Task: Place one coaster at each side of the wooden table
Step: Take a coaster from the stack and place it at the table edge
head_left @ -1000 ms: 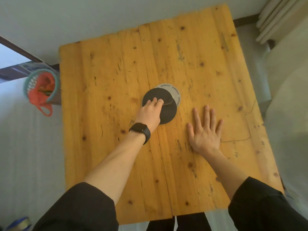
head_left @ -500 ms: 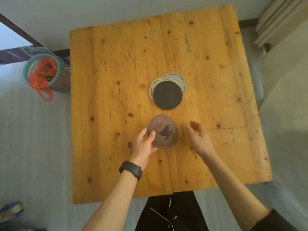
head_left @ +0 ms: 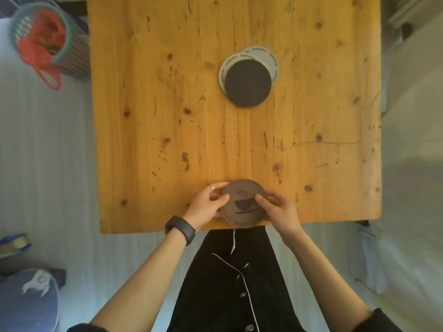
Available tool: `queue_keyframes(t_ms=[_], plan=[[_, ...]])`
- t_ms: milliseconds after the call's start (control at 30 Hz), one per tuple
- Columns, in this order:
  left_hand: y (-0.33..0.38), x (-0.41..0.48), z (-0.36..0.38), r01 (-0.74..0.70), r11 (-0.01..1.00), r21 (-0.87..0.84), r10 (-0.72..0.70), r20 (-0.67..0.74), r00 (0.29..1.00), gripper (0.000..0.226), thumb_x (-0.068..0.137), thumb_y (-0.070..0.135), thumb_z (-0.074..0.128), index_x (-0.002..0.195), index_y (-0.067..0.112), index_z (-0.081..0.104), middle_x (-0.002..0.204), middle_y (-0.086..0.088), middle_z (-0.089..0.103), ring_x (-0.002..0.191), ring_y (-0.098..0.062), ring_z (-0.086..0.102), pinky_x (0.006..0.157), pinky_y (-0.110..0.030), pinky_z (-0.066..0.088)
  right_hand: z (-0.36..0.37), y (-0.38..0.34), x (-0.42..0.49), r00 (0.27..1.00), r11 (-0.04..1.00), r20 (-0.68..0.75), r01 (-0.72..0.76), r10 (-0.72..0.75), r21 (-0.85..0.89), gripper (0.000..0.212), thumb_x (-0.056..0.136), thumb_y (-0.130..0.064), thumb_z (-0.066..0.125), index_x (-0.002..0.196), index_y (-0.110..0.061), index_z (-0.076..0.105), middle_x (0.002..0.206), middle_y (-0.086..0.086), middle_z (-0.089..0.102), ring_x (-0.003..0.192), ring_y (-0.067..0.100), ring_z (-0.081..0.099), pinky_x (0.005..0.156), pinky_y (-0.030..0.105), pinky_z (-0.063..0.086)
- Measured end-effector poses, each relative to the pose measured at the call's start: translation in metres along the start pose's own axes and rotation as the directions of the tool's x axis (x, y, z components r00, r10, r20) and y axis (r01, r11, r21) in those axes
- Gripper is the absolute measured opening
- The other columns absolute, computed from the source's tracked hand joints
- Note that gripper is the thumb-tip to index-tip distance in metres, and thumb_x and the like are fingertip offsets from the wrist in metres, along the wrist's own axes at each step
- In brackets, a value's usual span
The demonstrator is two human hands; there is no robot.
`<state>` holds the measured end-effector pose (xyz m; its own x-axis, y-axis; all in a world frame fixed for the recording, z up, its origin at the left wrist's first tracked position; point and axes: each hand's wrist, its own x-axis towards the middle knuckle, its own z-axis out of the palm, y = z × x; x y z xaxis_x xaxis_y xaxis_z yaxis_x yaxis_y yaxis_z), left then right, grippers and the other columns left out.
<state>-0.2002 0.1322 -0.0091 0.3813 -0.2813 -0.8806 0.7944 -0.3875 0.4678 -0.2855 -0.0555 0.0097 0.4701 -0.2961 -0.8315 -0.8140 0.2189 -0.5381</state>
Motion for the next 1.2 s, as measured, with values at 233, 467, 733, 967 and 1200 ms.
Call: queue_keyframes(t_ms=[233,467,733,967,1200], plan=[[-0.005,-0.006,-0.003,-0.096,0.949,0.300,0.177,-0.252,0.951,0.026,0.087,0.016,0.073,0.111,0.021,0.064,0.099,0.002,0.070,0.086,-0.015,0.068,0.075,-0.031,0.058,0.004,0.015,0.015,0.975,0.876,-0.096,0.136,-0.202,-0.463,0.025,0.090,-0.040,0.072,0.107,-0.022,0.069,0.091,-0.010,0.069,0.082,0.007,0.064,0.070,0.023,0.055],[-0.003,-0.004,0.018,-0.111,0.884,0.454,0.300,-0.368,0.880,0.020,0.086,0.022,0.072,0.105,0.025,0.069,0.094,0.005,0.070,0.081,-0.012,0.067,0.070,-0.027,0.051,0.005,0.023,0.012,0.936,0.870,-0.218,0.148,-0.277,-0.470,0.021,0.092,-0.036,0.070,0.108,-0.022,0.067,0.085,-0.013,0.066,0.075,0.003,0.061,0.072,0.027,0.055],[0.007,-0.001,0.020,-0.048,0.798,0.601,0.321,-0.355,0.878,0.019,0.086,0.021,0.071,0.103,0.023,0.064,0.090,0.006,0.067,0.080,-0.012,0.061,0.055,-0.018,0.034,0.003,0.027,0.021,0.927,0.845,-0.211,0.167,-0.310,-0.508,0.020,0.089,-0.039,0.072,0.103,-0.026,0.066,0.088,-0.008,0.070,0.078,0.006,0.065,0.064,0.021,0.051],[0.007,-0.003,0.023,-0.045,0.748,0.662,0.354,-0.341,0.871,0.019,0.089,0.021,0.069,0.106,0.023,0.061,0.093,0.006,0.065,0.080,-0.012,0.058,0.051,-0.014,0.028,0.005,0.031,0.021,0.913,0.847,-0.223,0.198,-0.343,-0.493,0.021,0.089,-0.038,0.073,0.104,-0.024,0.066,0.088,-0.007,0.068,0.078,0.004,0.064,0.063,0.019,0.049],[0.009,-0.001,0.021,-0.040,0.755,0.654,0.335,-0.332,0.882,0.020,0.088,0.019,0.070,0.106,0.022,0.061,0.093,0.004,0.066,0.079,-0.011,0.056,0.051,-0.014,0.028,0.001,0.029,0.021,0.929,0.861,-0.188,0.201,-0.319,-0.468,0.022,0.088,-0.037,0.075,0.103,-0.024,0.065,0.085,-0.008,0.069,0.075,0.000,0.062,0.062,0.016,0.048]])
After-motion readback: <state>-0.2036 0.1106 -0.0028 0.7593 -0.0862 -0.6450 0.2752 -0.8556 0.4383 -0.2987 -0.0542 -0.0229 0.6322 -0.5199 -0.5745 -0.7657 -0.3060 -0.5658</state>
